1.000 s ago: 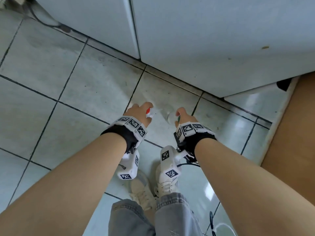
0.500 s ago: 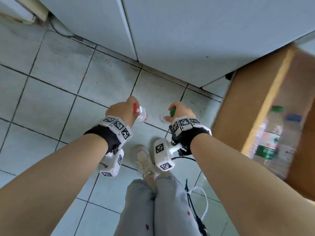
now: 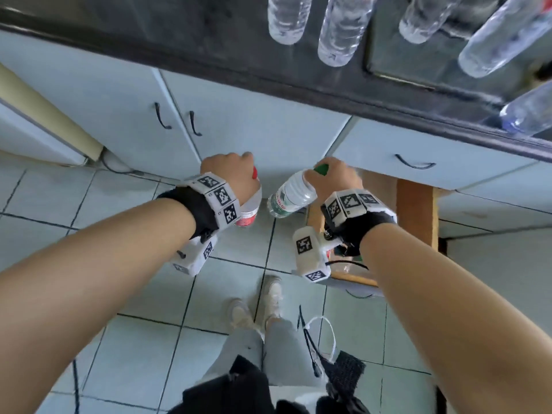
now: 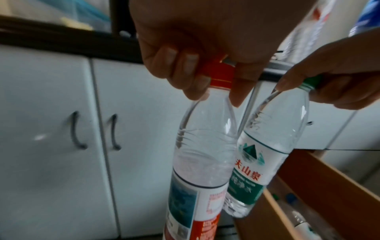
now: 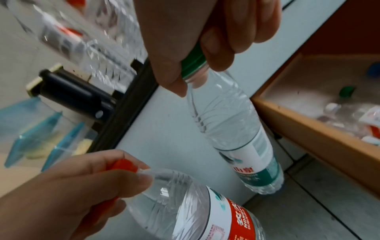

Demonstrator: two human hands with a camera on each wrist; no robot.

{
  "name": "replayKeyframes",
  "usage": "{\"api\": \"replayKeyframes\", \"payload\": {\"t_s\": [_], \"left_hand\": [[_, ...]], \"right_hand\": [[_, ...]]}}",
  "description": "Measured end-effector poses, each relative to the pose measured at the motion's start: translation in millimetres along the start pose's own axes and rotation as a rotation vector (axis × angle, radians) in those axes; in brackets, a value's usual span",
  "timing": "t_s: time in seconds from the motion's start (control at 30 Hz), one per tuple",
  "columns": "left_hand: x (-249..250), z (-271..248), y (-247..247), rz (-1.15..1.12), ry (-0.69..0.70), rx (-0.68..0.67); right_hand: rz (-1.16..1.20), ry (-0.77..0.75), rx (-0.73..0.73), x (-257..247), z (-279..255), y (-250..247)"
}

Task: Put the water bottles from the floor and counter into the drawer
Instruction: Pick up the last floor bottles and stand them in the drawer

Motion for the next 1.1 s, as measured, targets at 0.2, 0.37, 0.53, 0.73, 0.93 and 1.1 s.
{"api": "replayKeyframes", "payload": {"t_s": [0.2, 0.37, 0.53, 0.73, 0.93, 1.1], "left_hand": [[95, 3, -28, 0.001, 0.139, -0.004], [173, 27, -5, -0.040, 0.197, -0.056], [230, 76, 50, -0.077, 0.162, -0.191], [251, 128, 116, -0.147, 0.077, -0.340], [248, 176, 155, -0.148, 0.004, -0.400], [249, 218, 181, -0.229, -0.003, -0.463]], "right_hand": [[-0.046, 0.119, 0.029, 77, -13, -63], [-0.026, 0.239, -0.024, 176, 2, -77], [-0.088, 0.306, -0.131, 260, 44, -67], [-0.124, 0.290, -0.334, 310, 84, -43], [-0.162, 0.267, -0.456, 327, 141, -20], [-0.016, 0.295, -0.407, 341, 167, -3]]}}
Point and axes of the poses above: each hand's wrist, its own z-axis towards the middle knuckle, its own y-axis out of the palm, x = y × z, the point moved 9 cm from there along z, towards the middle knuckle, and after that the axes turned 13 degrees about -x, right-handed, at the moved point
